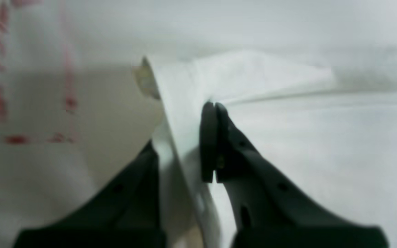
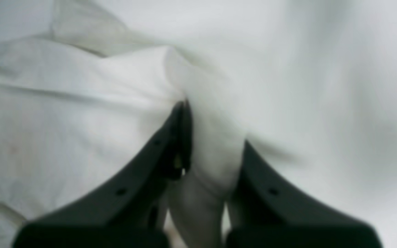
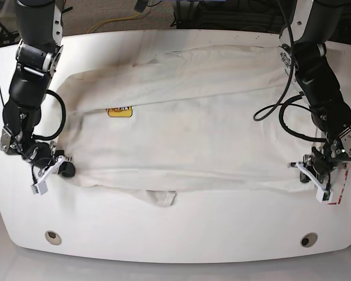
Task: Fold the T-shirt properly
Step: 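Lift the hem high and swing it over toward the collar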
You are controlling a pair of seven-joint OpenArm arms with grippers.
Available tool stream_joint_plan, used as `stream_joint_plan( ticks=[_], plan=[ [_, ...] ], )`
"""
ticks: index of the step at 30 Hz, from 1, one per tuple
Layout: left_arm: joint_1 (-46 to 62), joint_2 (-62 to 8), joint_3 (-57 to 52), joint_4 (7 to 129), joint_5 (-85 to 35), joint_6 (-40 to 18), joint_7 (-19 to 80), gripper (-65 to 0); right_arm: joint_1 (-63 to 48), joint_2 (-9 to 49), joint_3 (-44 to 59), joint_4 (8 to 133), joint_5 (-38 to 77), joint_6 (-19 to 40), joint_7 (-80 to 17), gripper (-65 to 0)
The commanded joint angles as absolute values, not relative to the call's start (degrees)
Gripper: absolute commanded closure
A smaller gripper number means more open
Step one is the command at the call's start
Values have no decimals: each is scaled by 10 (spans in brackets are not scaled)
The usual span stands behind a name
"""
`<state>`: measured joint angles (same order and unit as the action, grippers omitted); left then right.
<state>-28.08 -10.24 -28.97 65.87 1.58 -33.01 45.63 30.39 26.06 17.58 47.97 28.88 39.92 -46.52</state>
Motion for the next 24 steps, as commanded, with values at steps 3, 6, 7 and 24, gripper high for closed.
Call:
stream_joint_plan(
  ticks=[3,6,7,24],
  plan=[
    [-302,-95,-289,795,12,-327,504,0,364,276,179,531,299,400,-487,0],
    [-308,-86,-287,860,12,-327,528,0,402,290,179,549,299,400,-513,0],
    [-319,-87,-280,886,12,-327,539,0,419,291,179,557,299,400,-520,0],
    [-566,-170,-214,1030,11,-330,677,0,748,331,44,572,305,400,-606,0]
  ],
)
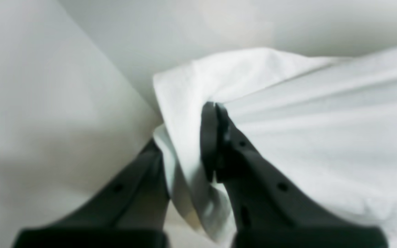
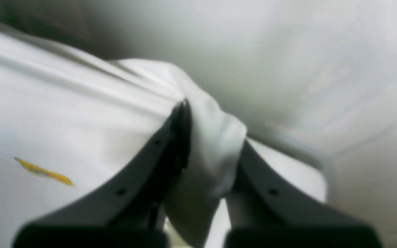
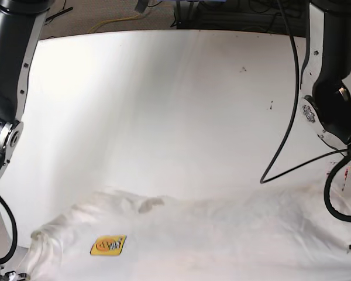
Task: Fold the T-shirt properly
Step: 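Lift the hem high and swing it over toward the collar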
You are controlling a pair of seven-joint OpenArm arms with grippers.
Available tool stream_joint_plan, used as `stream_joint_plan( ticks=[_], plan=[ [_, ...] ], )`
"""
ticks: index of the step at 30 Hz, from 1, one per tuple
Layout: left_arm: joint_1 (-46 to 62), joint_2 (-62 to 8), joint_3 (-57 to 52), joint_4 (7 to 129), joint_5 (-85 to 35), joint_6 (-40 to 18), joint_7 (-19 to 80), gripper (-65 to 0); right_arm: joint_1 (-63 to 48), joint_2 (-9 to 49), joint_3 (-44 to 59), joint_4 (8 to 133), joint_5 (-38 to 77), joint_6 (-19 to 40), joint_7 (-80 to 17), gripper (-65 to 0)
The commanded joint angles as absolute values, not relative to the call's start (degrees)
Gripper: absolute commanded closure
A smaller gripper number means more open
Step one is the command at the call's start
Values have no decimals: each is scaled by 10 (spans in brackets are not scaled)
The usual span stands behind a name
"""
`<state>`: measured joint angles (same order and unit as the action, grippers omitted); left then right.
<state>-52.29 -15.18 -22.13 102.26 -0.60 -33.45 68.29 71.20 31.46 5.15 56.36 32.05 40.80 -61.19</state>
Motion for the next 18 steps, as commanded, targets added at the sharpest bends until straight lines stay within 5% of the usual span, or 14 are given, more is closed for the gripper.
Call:
stream_joint_plan(
  ticks=[1,9,18],
  plan=[
    [-574,-170,-211,1030,11,-330,678,0,748,331,36,572,305,400,-613,0],
    [-547,-172,-204,1046,11,-331,679,0,747,335,37,589,360,400,-681,0],
    [-386,-167,-207,1093,11,-400,678,0,516,357,120,712,432,400,-714,0]
  ],
)
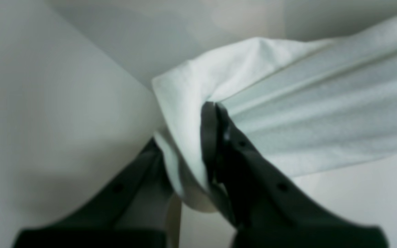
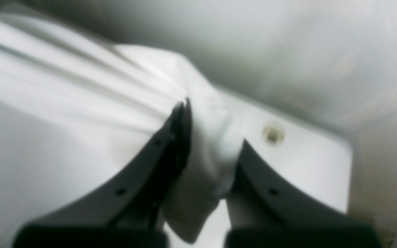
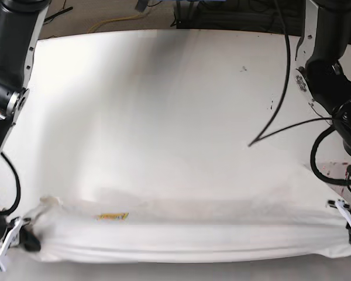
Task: Fold the T-shirt properly
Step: 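Lift the hem high and swing it over toward the collar, then lay the hem down over the collar edge and open both grippers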
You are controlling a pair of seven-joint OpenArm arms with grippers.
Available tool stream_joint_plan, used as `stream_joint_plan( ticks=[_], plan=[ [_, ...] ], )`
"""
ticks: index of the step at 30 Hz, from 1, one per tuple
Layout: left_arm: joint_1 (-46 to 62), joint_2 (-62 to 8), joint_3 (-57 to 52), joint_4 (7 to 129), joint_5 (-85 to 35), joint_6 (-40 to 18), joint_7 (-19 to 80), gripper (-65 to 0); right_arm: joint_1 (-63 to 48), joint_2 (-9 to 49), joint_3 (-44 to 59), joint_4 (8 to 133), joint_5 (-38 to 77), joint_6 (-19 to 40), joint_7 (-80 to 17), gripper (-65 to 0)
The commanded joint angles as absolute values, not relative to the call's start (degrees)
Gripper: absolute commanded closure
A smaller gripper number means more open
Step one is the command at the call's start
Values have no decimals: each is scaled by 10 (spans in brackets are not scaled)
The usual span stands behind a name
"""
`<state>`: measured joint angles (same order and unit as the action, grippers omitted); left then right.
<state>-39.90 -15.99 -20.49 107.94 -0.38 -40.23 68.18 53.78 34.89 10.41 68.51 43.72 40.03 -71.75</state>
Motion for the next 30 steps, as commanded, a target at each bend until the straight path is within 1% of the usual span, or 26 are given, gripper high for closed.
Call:
stream_joint_plan(
  ticks=[1,4,9,13,18,23,30],
  plan=[
    [-361,-167,-207,1094,11,-400,678,0,477,356,137,727,432,400,-715,0],
    [-304,-167,-208,1098,10,-400,676,0,386,355,172,762,432,400,-716,0],
    [-196,-167,-209,1118,10,-400,676,0,234,322,239,820,432,400,-717,0],
    [-119,-153,-237,1134,10,-400,676,0,155,304,250,853,432,400,-717,0],
    [-46,-139,-261,1137,10,-400,676,0,94,285,251,866,433,400,-717,0],
    [7,-139,-266,1137,10,-400,676,0,60,283,251,873,435,400,-717,0],
    [59,-140,-304,1135,12,-400,675,0,0,288,251,873,517,400,-719,0]
  ],
)
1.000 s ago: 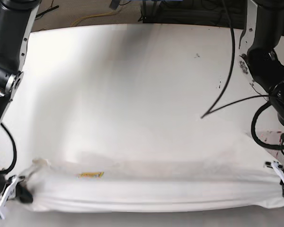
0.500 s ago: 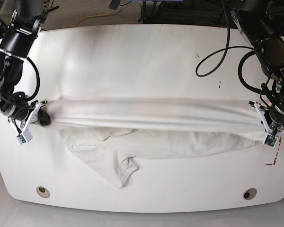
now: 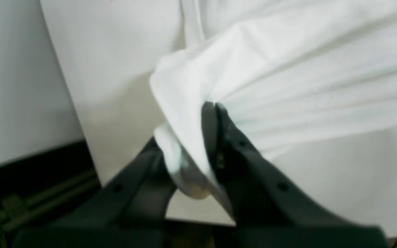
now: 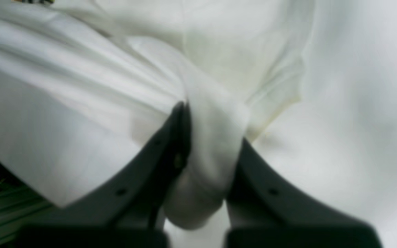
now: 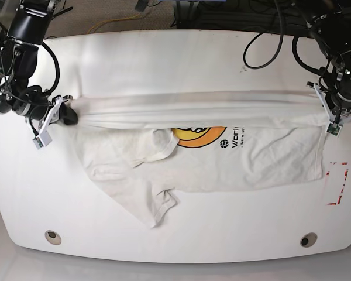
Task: Fold the T-shirt properly
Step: 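Lay the hem down over the collar edge and open both grippers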
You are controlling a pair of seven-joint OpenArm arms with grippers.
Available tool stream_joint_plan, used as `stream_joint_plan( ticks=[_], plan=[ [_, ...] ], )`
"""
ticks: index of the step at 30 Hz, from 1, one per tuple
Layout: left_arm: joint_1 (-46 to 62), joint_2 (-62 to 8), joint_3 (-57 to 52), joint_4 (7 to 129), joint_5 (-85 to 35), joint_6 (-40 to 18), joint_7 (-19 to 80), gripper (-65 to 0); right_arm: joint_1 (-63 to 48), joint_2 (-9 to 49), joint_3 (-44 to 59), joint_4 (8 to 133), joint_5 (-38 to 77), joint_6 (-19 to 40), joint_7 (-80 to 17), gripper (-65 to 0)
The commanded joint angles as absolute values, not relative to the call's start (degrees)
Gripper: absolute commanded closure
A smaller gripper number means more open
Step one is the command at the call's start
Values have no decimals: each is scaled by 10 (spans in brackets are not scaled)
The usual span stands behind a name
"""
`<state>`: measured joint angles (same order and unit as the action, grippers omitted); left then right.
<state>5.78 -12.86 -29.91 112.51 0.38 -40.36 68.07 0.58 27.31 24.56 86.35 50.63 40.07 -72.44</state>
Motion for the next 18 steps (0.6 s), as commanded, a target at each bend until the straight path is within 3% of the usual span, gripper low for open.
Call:
stream_joint_plan(
  ticks=[1,5,7,9,11,15,18],
  plan=[
    [71,-142,-306,1135,12,-400,675,0,-11,290,251,873,521,400,-722,0],
    [102,-144,-308,1134,13,-400,658,0,-39,293,251,873,526,400,-743,0],
    [124,-157,-305,1133,12,-400,640,-49,-59,295,251,874,545,400,-749,-73],
    [132,-159,-305,1132,12,-400,634,-128,-73,297,250,878,564,400,-749,-165],
    [136,-159,-306,1130,12,-400,633,-271,-94,306,250,898,582,400,-749,-298],
    [153,-175,-306,1111,12,-400,633,-497,-134,327,250,945,596,400,-749,-452],
    [155,-188,-305,1092,9,-400,633,-522,-153,335,250,955,598,400,-750,-474]
  ],
)
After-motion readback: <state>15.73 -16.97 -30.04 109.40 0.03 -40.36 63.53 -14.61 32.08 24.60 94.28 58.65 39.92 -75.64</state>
